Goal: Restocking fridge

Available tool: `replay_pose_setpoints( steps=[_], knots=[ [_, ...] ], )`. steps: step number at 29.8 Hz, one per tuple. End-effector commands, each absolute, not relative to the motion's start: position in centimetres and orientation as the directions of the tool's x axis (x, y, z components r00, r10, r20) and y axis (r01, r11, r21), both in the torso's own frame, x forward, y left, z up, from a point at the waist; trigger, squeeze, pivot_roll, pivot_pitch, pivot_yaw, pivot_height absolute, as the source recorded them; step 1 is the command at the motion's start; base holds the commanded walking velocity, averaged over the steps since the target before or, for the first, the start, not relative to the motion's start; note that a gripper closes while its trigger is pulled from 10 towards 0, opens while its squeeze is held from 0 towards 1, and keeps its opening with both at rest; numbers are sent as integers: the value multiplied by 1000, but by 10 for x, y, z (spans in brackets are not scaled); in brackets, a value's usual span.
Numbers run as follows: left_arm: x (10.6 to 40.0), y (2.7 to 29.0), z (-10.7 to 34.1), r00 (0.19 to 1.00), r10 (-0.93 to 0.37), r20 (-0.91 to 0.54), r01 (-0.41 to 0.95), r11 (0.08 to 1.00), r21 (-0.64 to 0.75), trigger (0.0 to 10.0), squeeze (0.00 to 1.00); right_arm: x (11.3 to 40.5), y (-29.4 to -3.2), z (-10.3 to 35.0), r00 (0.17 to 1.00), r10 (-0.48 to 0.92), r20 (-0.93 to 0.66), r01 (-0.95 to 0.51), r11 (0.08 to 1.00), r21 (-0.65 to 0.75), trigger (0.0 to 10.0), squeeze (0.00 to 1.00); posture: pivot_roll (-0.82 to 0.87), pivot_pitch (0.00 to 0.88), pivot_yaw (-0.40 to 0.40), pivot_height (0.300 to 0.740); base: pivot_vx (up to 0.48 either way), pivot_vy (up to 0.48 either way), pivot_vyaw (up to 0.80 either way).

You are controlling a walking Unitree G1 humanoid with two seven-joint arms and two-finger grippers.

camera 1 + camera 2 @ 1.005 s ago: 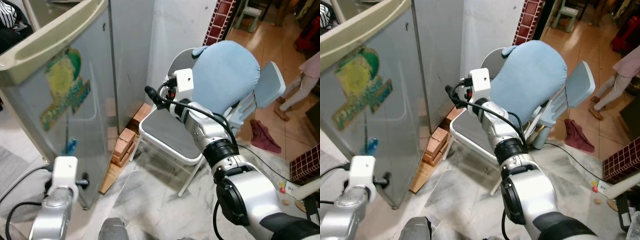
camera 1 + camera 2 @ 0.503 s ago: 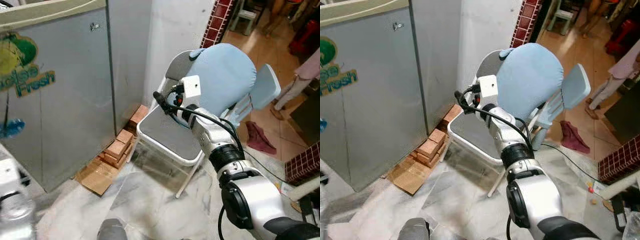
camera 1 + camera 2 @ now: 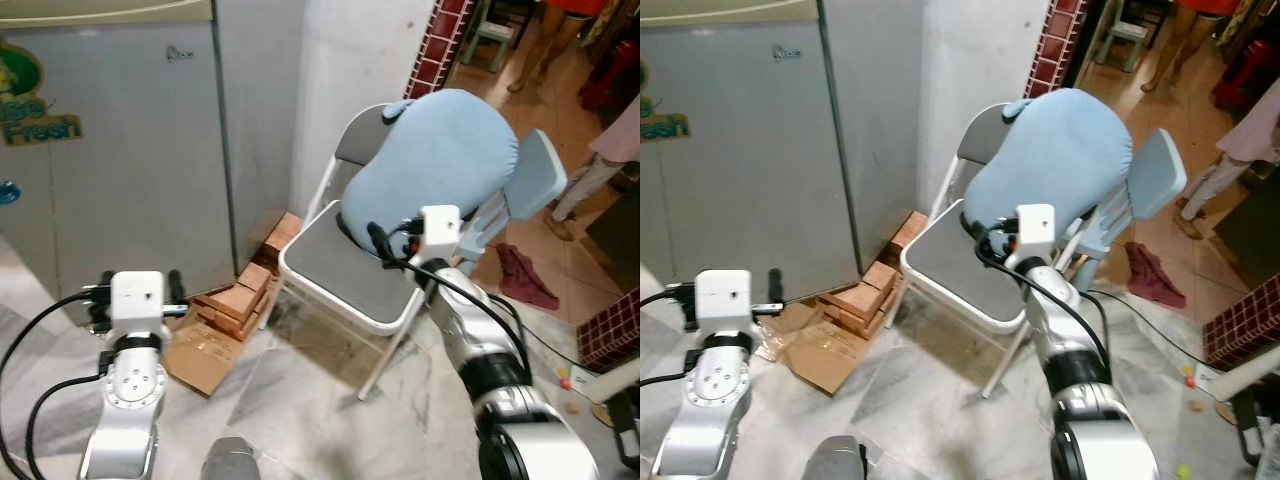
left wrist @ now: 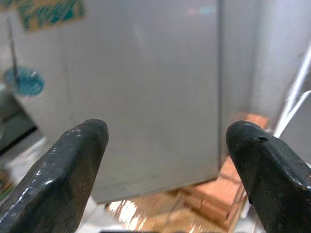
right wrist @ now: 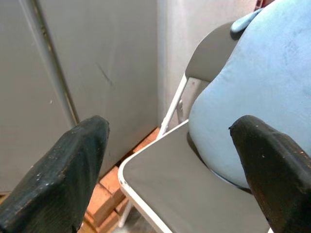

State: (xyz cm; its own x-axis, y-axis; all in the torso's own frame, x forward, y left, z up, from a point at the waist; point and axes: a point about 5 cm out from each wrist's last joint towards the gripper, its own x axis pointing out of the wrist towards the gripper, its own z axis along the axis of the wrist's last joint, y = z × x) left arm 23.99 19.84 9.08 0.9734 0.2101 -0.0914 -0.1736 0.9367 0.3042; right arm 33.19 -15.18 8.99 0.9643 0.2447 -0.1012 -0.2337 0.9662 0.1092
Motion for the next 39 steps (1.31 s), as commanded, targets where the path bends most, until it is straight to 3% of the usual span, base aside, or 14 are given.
replay_pose_setpoints(
  steps=[1, 10, 16, 39],
  knots=[
    [242, 189, 99, 988, 146, -56, -124, 949, 289, 10000, 0, 329, -159, 99, 974, 220, -58, -212, 971, 114, 10000, 0, 107, 0, -77, 740, 0, 480, -575],
    [236, 158, 100, 998, -16, -63, 30, 970, 241, 10000, 0, 302, -161, 90, 975, 212, -70, -202, 972, 120, 10000, 0, 77, 0, -71, 740, 0, 480, -590],
    [238, 153, 102, 997, -47, -58, 58, 976, 212, 10000, 0, 299, -159, 95, 974, 213, -75, -202, 971, 127, 10000, 0, 76, 0, -77, 740, 0, 480, -597],
    [240, 134, 112, 985, -169, -29, 171, 973, 156, 10000, 0, 303, -152, 107, 971, 232, -55, -219, 960, 176, 10000, 0, 81, 0, -78, 740, 0, 480, 0]
  ],
)
